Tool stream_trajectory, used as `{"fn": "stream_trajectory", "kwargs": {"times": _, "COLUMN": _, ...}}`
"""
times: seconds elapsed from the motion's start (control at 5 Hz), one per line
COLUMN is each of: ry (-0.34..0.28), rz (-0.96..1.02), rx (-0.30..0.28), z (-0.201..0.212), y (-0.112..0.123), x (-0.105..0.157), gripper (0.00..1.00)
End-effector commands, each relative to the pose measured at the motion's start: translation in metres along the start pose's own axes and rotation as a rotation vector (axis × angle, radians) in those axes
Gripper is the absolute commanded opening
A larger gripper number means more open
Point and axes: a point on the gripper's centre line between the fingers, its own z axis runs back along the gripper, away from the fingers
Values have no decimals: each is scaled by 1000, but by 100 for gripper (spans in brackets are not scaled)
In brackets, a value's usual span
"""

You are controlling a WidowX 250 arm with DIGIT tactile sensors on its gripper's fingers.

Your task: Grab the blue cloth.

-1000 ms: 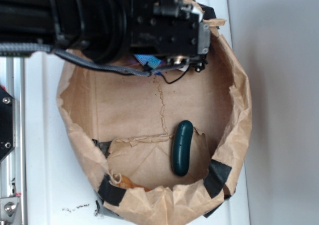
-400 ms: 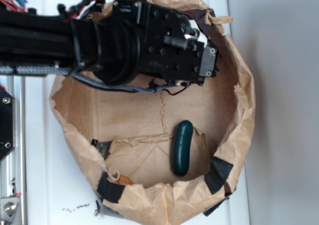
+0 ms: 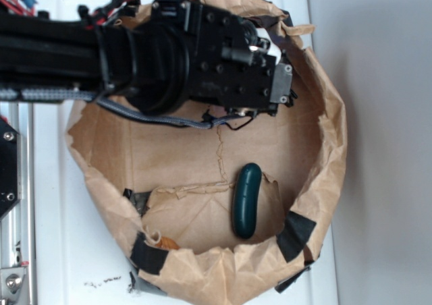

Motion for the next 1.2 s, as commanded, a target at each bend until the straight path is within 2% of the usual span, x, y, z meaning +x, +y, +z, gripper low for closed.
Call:
{"fn": "stream_trajectory", "kwargs": {"times": 0.0, "ry": 1, "rz": -13, "rx": -19, "z": 9, "y": 10, "x": 8, "gripper": 0}}
{"fn": "stream_trajectory", "kwargs": {"times": 0.2, "ry": 9, "rz": -22, "rx": -28, "z": 12, "y": 10, "x": 9, "gripper": 0}}
{"fn": "stream_trajectory", "kwargs": {"times": 0.4, "ry": 58, "rz": -66, "rx": -46, "z": 28, "y": 13, "x": 15, "gripper": 0}}
{"fn": "stream_trajectory", "kwargs": {"times": 0.8, "ry": 150, "rz": -324, "rx": -101, "z": 92, "y": 40, "x": 30, "gripper": 0}}
{"fn": "stream_trajectory", "kwargs": {"times": 1.0, "ry": 163, "rz": -353, "rx": -98, "z": 114, "y": 44, "x": 28, "gripper": 0}}
